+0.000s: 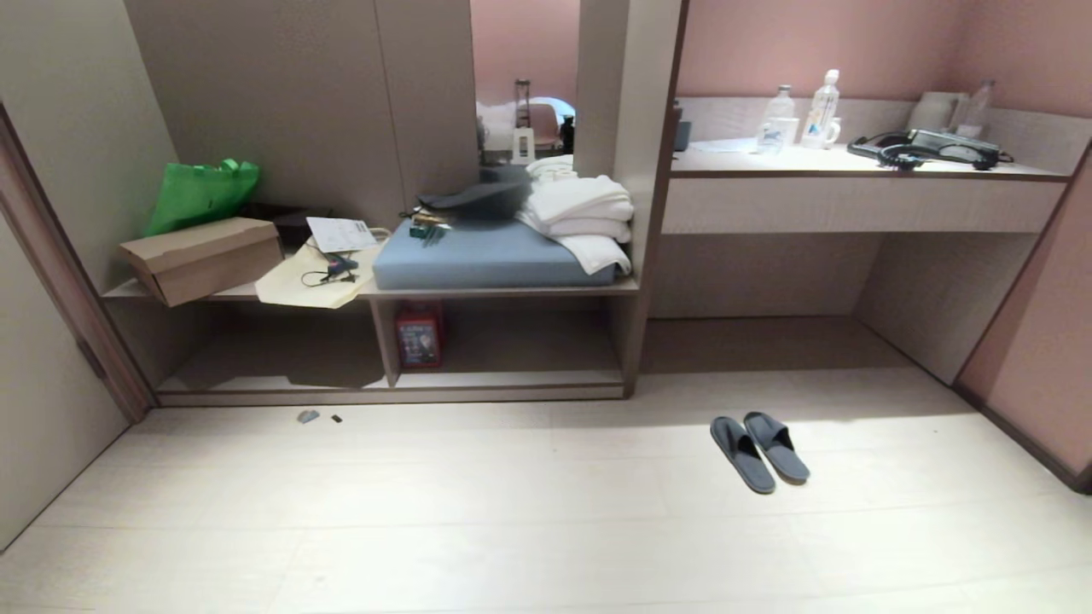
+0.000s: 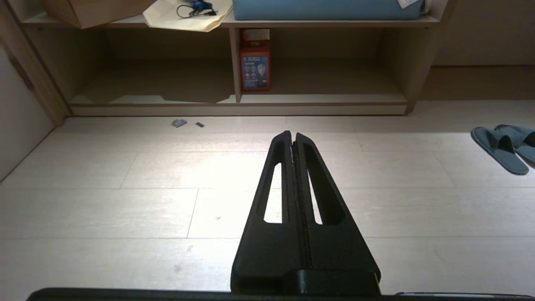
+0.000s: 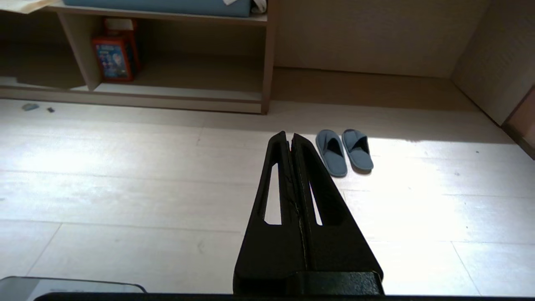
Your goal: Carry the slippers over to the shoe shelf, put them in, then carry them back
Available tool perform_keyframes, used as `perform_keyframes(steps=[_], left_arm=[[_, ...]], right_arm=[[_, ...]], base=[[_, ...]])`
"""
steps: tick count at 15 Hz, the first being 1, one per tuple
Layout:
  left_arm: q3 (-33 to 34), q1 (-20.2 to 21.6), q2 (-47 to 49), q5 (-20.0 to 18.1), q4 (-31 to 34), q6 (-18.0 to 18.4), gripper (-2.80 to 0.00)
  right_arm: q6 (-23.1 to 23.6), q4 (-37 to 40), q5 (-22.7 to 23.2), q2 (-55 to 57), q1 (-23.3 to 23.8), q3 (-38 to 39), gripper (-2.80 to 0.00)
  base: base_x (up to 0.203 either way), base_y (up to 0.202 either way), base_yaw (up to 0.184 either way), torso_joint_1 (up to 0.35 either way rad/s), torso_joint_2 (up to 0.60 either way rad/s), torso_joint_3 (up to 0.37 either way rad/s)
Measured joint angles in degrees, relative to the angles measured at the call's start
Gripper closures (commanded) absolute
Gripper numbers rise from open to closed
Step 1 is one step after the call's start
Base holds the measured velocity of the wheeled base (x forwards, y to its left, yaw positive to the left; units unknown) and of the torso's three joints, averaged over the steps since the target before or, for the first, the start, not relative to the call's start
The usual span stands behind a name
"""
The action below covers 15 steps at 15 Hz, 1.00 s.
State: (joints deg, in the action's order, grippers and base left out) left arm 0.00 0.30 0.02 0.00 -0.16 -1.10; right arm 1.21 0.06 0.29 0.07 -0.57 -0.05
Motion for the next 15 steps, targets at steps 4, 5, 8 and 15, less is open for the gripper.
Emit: perform_keyframes(steps=[4, 5, 8, 15], left_arm=[[0.0, 0.02, 0.0, 0.0, 0.0, -0.02, 0.0], [0.0, 0.09, 0.0, 0.0, -0.05, -0.03, 0.0], [0.0, 0.0, 0.0, -0.02, -0.01, -0.04, 0.0], [0.0, 0.05, 0.0, 0.0, 0.02, -0.05, 0.0]], right_arm=[[-0.01, 0.03, 0.0, 0.0, 0.02, 0.0, 0.0], [0.0, 0.1, -0.07, 0.0, -0.06, 0.05, 0.0], [-0.02, 0.04, -0.05, 0.0, -0.02, -0.02, 0.0], [-0.01, 0.04, -0.02, 0.0, 0.0, -0.02, 0.0]], base=[[-0.203, 0.0, 0.0, 0.004, 0.0, 0.003], [-0.198, 0.0, 0.001, 0.003, 0.0, -0.002], [-0.192, 0.0, 0.0, 0.001, 0.0, 0.001], [-0.196, 0.0, 0.002, -0.001, 0.0, 0.002]])
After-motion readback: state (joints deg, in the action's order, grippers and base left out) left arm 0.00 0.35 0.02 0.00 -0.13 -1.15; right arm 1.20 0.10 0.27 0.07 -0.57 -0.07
